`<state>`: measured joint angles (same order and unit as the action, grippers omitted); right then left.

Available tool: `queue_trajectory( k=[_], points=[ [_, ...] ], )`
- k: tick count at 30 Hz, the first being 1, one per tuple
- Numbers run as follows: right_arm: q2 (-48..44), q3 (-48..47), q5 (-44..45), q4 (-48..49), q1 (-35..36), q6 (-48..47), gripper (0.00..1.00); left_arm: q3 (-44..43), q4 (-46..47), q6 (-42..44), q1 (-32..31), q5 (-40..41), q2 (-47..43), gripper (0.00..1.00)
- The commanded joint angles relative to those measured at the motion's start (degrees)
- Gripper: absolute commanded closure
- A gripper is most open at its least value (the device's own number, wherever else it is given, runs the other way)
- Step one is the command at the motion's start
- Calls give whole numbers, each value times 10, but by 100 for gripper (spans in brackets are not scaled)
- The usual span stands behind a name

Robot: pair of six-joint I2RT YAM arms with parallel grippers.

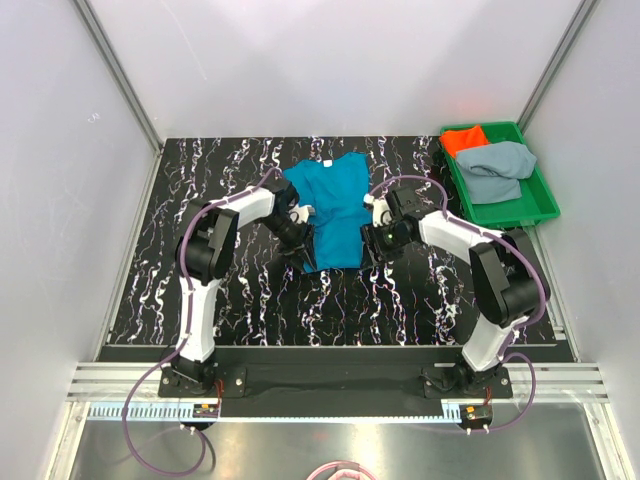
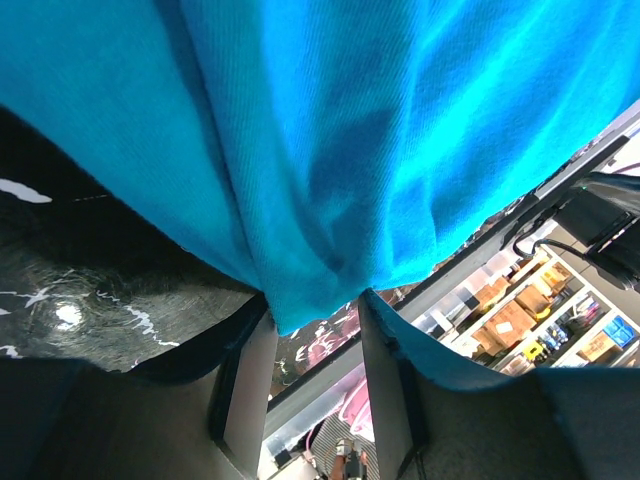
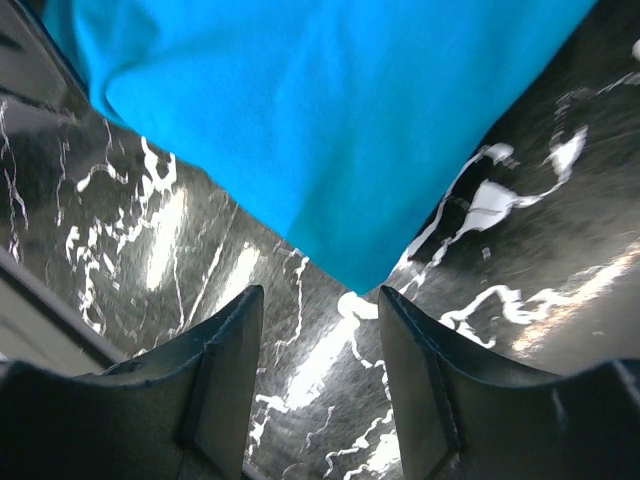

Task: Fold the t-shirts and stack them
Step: Fold the tshirt

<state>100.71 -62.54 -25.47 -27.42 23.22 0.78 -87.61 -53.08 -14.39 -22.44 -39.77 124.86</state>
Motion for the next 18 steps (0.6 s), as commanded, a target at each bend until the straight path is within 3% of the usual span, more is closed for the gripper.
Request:
queue_trajectory(
  k=[1,13,18],
  points=[
    [-33,11,33,44,-5,7,43,1,-1,11,-2,13,-30,57],
    [9,5,19,57,-5,12,56,4,-3,13,-3,12,-31,57],
    [23,-2,22,55,-5,15,56,4,-3,13,-2,12,-34,58]
  ],
)
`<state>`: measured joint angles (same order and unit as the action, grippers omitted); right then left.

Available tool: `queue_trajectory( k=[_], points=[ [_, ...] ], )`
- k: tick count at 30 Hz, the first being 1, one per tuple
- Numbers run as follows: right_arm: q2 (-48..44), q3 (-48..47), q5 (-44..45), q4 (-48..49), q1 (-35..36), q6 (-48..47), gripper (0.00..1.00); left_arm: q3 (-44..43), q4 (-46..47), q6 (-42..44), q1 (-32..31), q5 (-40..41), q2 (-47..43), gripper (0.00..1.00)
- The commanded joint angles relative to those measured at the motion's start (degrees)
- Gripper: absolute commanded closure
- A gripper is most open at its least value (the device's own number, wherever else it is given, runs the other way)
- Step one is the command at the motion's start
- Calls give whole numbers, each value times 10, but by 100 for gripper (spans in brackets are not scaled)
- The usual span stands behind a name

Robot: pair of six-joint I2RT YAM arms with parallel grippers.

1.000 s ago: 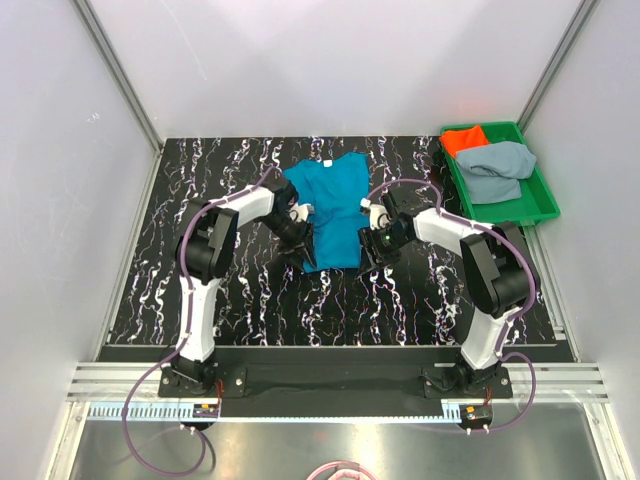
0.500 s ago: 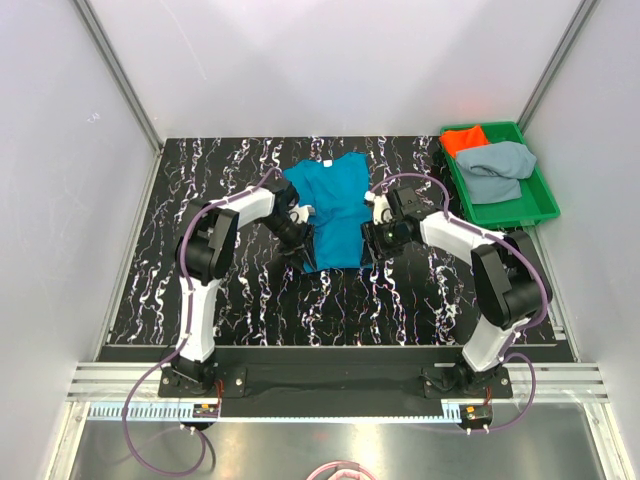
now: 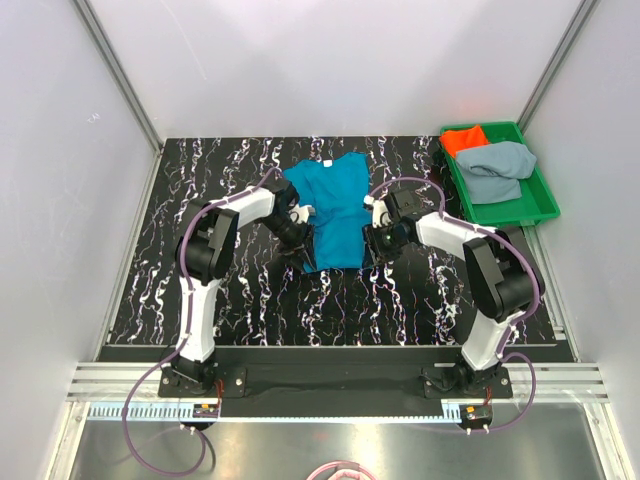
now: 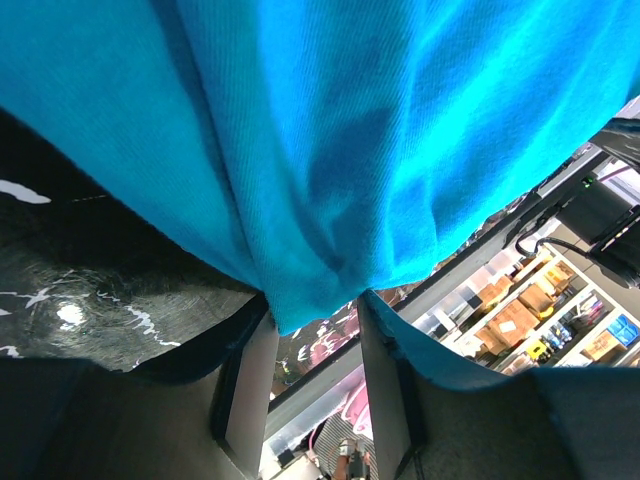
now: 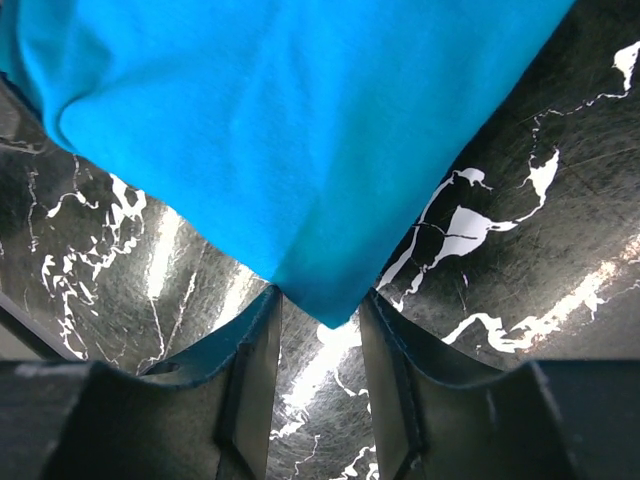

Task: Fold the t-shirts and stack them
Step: Fold the tshirt

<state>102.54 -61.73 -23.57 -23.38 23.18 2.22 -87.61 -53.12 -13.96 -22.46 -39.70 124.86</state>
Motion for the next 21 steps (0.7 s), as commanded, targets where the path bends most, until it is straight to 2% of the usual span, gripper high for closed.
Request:
queue_trajectory(
  k=[1,2,6,7,8,9,12,21],
  points=[
    [5,-10,3,15,-4,1,56,3,-2,9,-2,10,-35,58],
    [4,-10,3,15,-4,1,57,4,-2,9,-3,11,-37,58],
    [-1,-12,-1,11,-5,-7,83,6,-2,10,-2,11,-40,61],
    [-5,-13,-1,9,-5,-9,94,6,-4,11,-2,10,-43,64],
    [-10,-15,0,7,-5,-10,97,6,-3,11,-2,9,-44,67],
    [-16,-19,3,2,-6,-14,100,5,-5,14,-2,10,-46,75],
    [-34,-31,7,-16,-6,-19,100,5,-4,16,-2,12,-58,100],
    [-110,-76,6,-92,-5,-89,100,12,-5,30,-5,20,-123,100]
  ],
)
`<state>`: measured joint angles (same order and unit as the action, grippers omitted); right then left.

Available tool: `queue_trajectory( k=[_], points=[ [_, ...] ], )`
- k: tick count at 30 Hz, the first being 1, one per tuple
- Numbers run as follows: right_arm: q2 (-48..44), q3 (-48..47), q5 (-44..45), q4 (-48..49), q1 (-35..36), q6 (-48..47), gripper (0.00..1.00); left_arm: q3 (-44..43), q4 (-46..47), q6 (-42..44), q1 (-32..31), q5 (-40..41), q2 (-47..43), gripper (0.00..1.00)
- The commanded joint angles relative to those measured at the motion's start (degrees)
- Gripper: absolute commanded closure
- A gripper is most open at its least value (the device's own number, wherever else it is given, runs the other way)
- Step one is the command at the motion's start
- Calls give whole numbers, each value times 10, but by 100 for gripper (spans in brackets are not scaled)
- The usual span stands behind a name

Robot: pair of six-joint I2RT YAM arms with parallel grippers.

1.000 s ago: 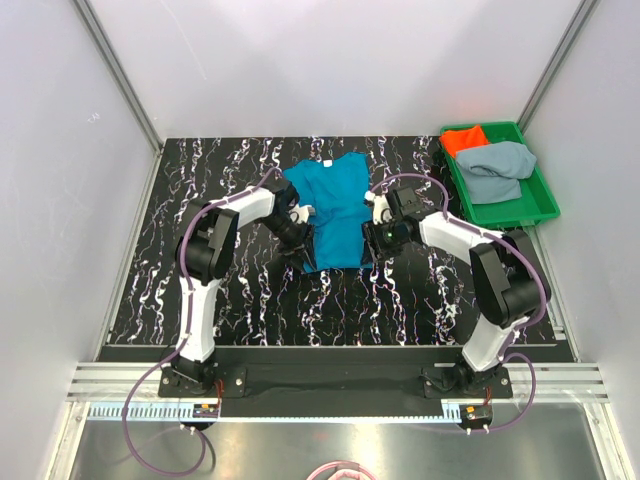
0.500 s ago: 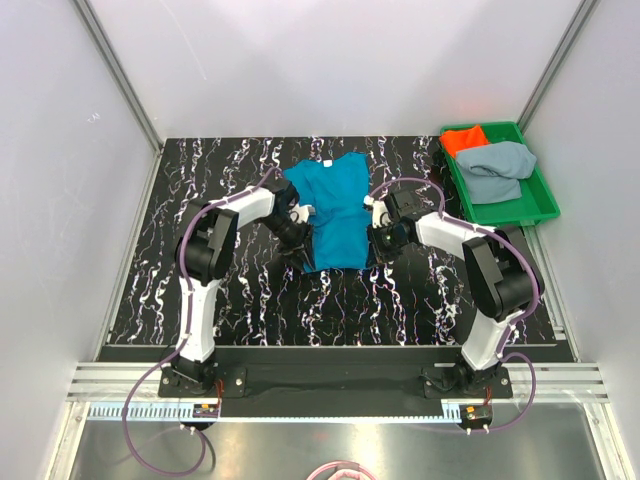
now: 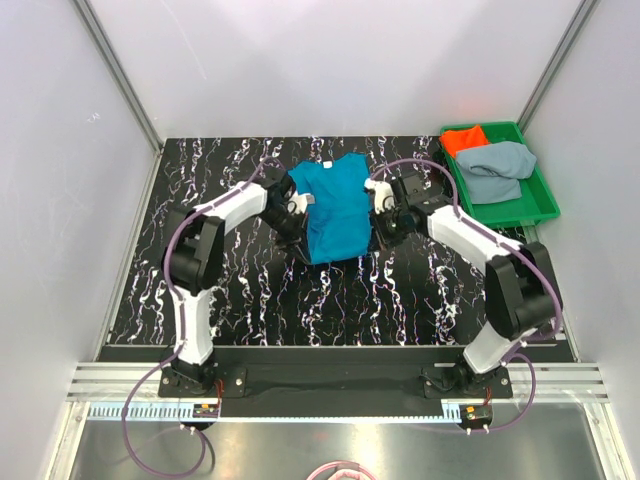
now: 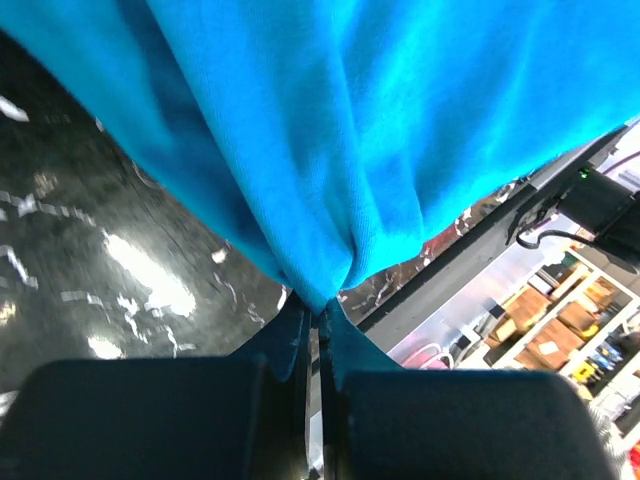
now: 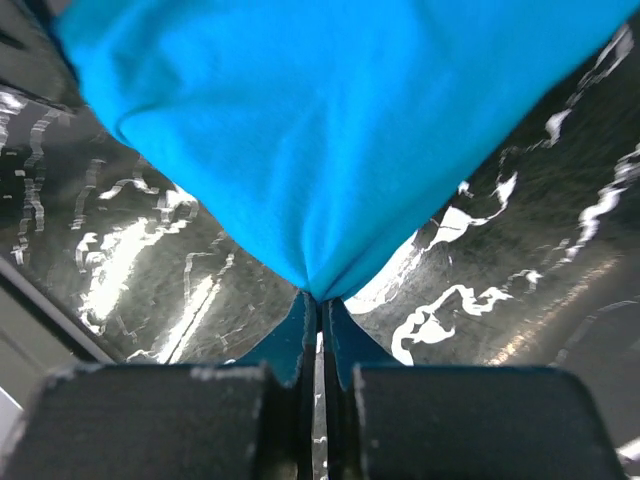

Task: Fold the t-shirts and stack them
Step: Fold the tshirt

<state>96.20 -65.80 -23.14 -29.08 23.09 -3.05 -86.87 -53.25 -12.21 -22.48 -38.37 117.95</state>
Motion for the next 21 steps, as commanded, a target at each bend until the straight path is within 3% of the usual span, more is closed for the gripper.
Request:
queue_trajectory(
  k=[1,14,21],
  points=[
    [-56,-37,2,-40,-5,-39,100,5,-4,15,-5,6,-61,100],
    [-153,-78,8,-101,-5,-60,100,8,-7,27,-8,73,-205,100],
    [-118,-121,25,-89,-9,-73,100,-18,-6,38,-7,88,-214,100]
  ],
)
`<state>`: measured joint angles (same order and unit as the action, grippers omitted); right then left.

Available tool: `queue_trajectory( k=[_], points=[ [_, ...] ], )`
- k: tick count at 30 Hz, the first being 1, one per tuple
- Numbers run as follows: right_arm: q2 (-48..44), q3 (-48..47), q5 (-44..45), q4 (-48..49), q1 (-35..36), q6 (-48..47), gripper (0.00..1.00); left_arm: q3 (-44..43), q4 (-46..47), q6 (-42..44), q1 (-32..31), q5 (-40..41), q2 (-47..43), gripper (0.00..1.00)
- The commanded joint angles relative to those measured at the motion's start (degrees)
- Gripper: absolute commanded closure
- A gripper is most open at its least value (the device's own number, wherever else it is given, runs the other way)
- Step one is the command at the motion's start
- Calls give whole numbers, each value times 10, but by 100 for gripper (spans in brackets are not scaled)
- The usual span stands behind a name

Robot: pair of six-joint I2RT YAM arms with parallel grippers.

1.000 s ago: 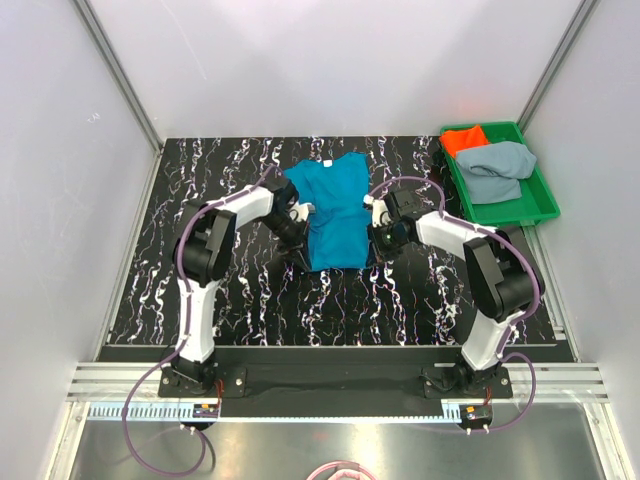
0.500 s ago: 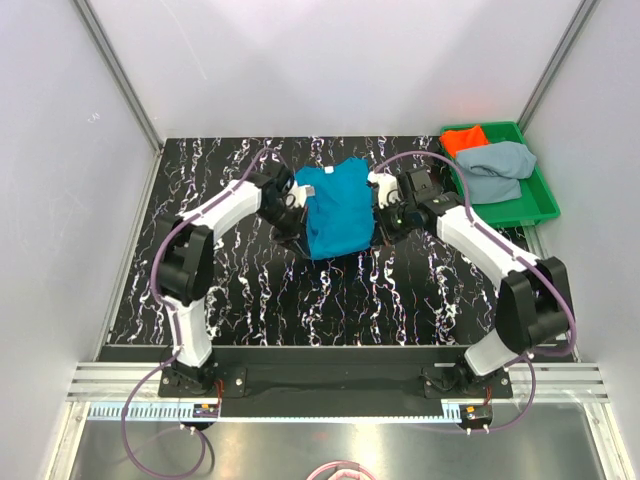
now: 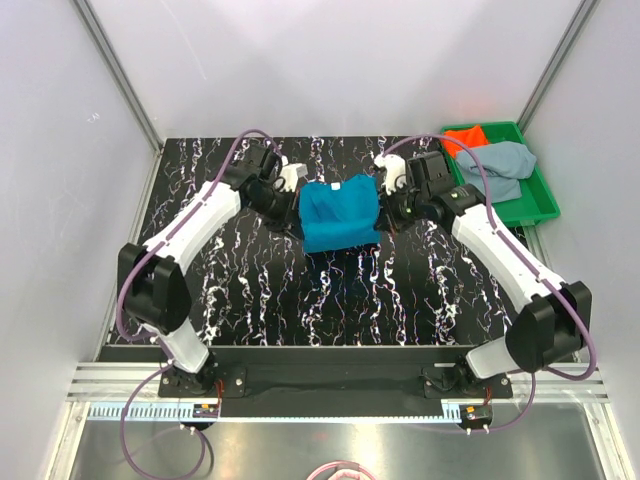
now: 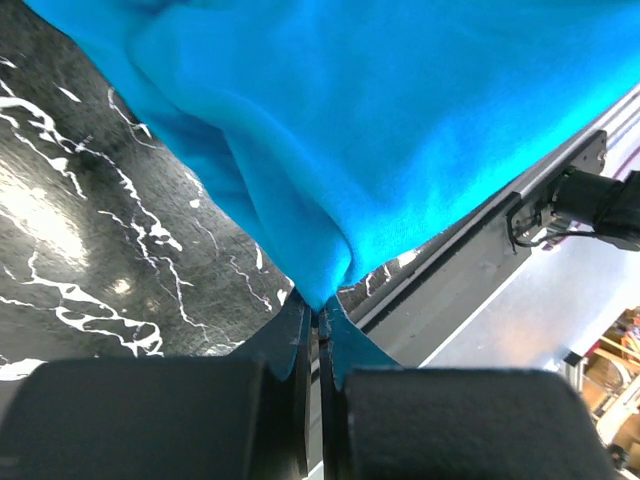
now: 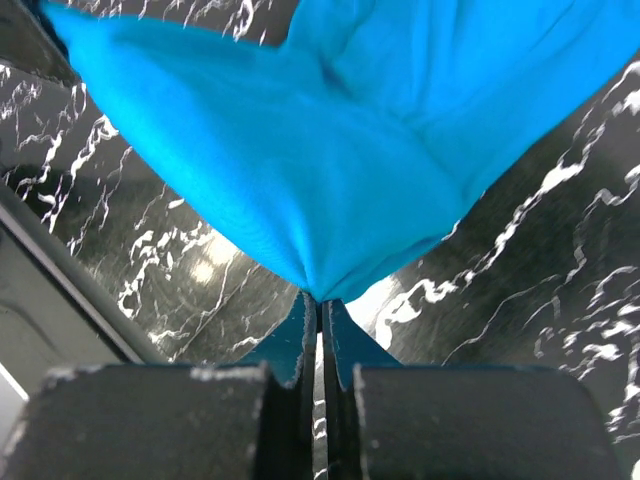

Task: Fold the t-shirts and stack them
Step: Fold the tshirt

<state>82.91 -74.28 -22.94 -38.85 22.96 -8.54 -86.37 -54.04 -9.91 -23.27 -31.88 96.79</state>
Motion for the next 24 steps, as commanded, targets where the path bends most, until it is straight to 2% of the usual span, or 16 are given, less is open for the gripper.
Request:
queue_trajectory(
  k=[1,13,20,24],
  points=[
    [27,-51,24,16,-8,-24,100,-42,3,21,1,29,7,100],
    [186,-198,69,75,-34,-40,100,-265,13,58,31,122,183,100],
    [286,-304,84,96,-59,-46,100,-322,33,60,41,153,244,100],
    [390,-393,83,114,-60,-52,100,-370,53,64,42,180,298,100]
  ],
)
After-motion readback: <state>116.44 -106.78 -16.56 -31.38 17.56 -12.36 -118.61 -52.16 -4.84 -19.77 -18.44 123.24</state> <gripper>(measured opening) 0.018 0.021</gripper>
